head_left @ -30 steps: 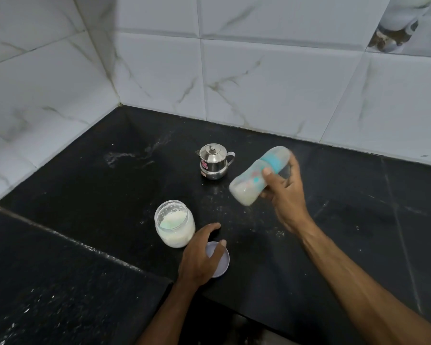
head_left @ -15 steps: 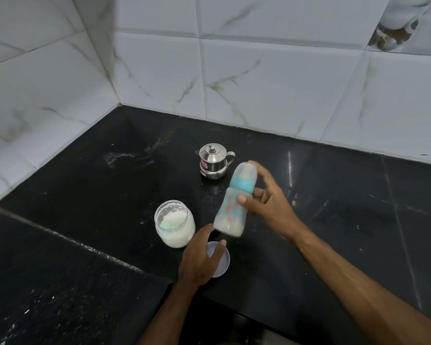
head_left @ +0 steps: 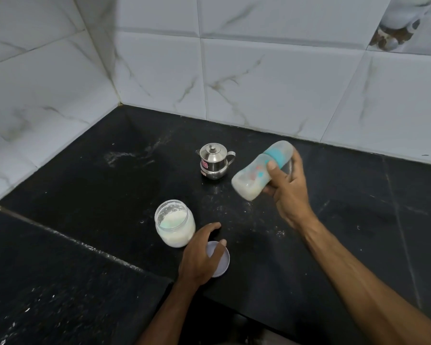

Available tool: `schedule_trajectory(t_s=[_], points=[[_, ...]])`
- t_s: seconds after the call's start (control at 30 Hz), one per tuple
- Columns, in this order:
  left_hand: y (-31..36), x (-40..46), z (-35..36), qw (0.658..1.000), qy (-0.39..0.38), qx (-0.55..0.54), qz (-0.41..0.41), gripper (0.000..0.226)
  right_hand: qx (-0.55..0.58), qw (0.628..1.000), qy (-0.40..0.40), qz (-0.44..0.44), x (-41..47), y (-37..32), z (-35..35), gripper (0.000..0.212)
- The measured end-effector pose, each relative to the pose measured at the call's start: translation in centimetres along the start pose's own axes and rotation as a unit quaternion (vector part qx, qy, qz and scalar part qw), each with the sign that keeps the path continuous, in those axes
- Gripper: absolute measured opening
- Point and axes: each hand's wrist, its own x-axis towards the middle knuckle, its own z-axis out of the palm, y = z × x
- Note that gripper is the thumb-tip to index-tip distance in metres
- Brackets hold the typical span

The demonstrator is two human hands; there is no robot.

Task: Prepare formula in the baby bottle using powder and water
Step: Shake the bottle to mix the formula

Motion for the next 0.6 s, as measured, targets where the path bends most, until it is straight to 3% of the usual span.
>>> schedule_trajectory(t_s=[0.13, 0.17, 0.27, 0.33, 0.5, 0.6], points=[[0.0, 0.0, 0.0, 1.0, -0.005, 0.016, -0.008, 0.049, -0.136, 0.974, -0.164, 0.072, -2.1, 1.5, 0.4, 0.082], [0.0, 0.0, 0.0, 1.0, -0.003, 0.015, -0.009, 0.047, -0.135, 0.974, -0.167, 0.07, -2.0, 1.5, 0.4, 0.081], [0.0, 0.0, 0.0, 1.0, 0.002, 0.006, -0.004, 0.047, -0.038, 0.999, -0.028, 0.021, -0.5, 0.6, 0.0, 0.074], [0.1, 0.0, 0.0, 1.0, 0.001, 0.006, -0.006, 0.045, 0.008, 1.0, 0.01, 0.006, 0.0, 0.4, -0.3, 0.073], [0.1, 0.1, -0.1, 1.0, -0.008, 0.012, -0.011, 0.045, -0.134, 0.974, -0.166, 0.079, -2.2, 1.8, 0.4, 0.081], [0.0, 0.1, 0.0, 1.0, 0.0, 0.009, 0.002, 0.05, -0.051, 0.996, -0.065, 0.036, -0.8, 1.0, 0.2, 0.078]])
